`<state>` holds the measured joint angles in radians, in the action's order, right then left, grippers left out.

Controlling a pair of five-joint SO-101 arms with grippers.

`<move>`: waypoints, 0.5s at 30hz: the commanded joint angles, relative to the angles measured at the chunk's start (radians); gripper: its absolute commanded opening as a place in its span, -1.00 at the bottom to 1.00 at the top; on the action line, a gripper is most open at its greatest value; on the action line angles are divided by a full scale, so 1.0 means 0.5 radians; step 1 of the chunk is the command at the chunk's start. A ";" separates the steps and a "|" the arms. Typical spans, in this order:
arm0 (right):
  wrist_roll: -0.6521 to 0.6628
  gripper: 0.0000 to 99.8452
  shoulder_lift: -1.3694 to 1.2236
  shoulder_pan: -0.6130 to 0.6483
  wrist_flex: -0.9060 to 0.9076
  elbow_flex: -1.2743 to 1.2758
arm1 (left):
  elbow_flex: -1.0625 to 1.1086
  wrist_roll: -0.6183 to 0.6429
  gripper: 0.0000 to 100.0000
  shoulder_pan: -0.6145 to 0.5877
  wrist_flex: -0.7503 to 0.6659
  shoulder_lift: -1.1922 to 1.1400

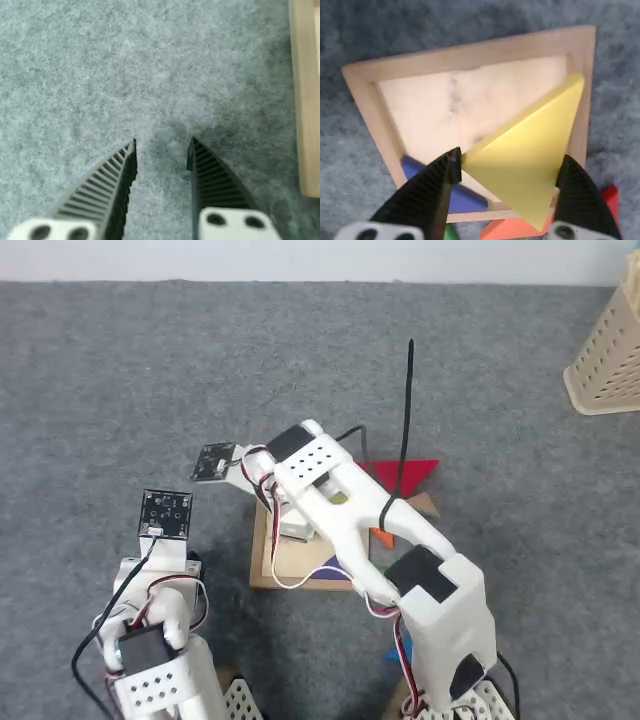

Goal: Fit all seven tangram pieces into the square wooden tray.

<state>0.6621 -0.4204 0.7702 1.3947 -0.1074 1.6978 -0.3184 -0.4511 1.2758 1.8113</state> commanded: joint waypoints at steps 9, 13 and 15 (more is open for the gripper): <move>-0.153 -0.31 0.054 -0.020 0.054 -0.114 | -0.026 0.009 -0.69 -0.006 0.003 0.031; -0.503 -0.58 0.152 -0.232 0.097 -0.083 | -0.026 0.009 -0.69 -0.006 0.003 0.031; -0.740 -0.68 0.235 -0.339 0.005 -0.003 | -0.026 0.009 -0.69 -0.006 0.003 0.031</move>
<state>0.4442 -0.4158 0.6874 1.4331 -0.1074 1.6978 -0.3184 -0.4511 1.2758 1.8113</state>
